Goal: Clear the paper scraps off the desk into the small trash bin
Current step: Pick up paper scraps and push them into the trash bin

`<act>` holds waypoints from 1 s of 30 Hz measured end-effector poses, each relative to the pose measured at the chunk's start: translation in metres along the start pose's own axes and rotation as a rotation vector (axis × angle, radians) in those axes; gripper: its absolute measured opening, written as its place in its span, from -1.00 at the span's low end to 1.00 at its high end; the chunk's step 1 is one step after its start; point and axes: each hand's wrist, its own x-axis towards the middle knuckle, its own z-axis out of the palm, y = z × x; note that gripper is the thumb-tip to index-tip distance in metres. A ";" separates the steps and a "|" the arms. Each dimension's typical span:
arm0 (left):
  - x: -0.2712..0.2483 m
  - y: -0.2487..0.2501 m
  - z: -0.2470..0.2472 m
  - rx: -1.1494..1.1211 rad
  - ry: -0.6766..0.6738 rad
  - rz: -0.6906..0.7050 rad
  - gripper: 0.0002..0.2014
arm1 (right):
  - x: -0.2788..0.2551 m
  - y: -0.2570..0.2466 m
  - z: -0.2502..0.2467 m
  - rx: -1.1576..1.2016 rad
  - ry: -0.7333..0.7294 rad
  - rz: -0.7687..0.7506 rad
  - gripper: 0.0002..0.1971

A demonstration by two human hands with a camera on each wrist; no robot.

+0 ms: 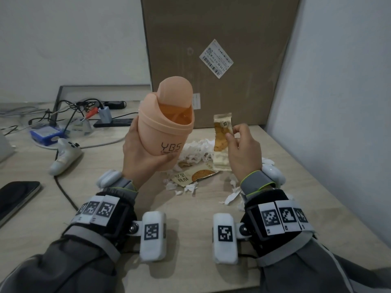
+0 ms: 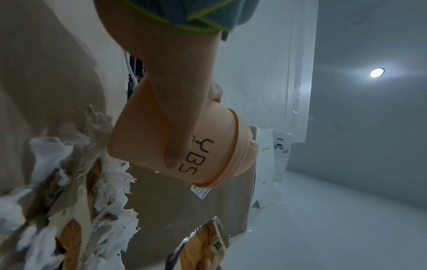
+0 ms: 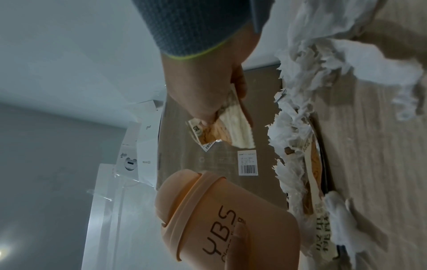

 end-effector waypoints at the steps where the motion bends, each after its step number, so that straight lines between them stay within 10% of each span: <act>1: 0.000 0.001 0.000 -0.002 -0.002 0.000 0.38 | 0.000 0.001 0.000 0.041 0.017 0.026 -0.88; 12: -0.002 0.002 0.000 -0.004 -0.007 0.006 0.36 | 0.003 -0.002 0.003 0.631 -0.006 0.402 -0.58; 25: -0.001 0.003 0.000 -0.009 -0.015 0.015 0.34 | -0.006 -0.002 0.012 0.389 -0.431 0.301 -0.49; 30: -0.001 0.002 -0.001 0.017 -0.014 0.018 0.35 | -0.006 -0.005 0.010 0.454 -0.240 0.295 -0.80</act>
